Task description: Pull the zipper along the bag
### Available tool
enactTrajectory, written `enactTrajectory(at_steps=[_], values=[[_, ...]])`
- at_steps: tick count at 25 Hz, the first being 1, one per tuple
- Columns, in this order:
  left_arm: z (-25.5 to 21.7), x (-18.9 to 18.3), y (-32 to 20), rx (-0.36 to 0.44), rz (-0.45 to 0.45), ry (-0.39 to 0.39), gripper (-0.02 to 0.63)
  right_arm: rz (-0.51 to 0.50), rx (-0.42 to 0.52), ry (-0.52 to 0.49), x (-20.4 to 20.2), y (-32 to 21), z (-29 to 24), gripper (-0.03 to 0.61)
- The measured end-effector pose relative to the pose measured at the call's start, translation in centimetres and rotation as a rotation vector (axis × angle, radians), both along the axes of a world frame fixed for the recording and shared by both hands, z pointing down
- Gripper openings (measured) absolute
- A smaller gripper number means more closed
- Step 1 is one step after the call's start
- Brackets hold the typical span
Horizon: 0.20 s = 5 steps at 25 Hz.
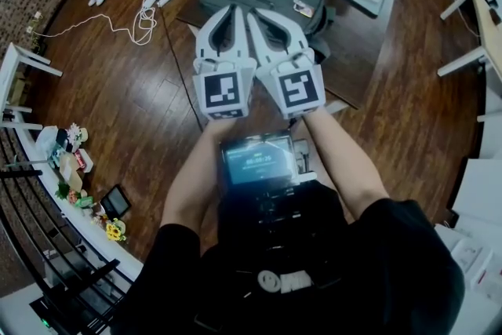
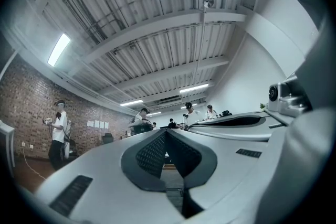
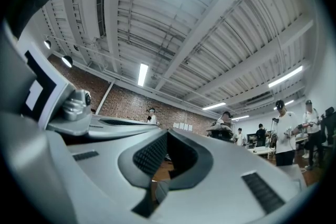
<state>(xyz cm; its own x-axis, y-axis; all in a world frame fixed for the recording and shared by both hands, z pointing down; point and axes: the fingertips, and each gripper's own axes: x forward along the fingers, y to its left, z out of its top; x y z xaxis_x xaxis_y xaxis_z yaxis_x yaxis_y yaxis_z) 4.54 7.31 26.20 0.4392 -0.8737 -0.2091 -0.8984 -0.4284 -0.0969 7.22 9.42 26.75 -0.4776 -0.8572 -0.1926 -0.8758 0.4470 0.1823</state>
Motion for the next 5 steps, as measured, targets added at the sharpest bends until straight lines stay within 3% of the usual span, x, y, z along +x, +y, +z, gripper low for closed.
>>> enactTrajectory(at_steps=[5], values=[[-0.6, 1.1, 0.0, 0.0, 0.009, -0.001, 0.0, 0.006, -0.002, -0.003, 1.1, 0.1, -0.6, 0.008]])
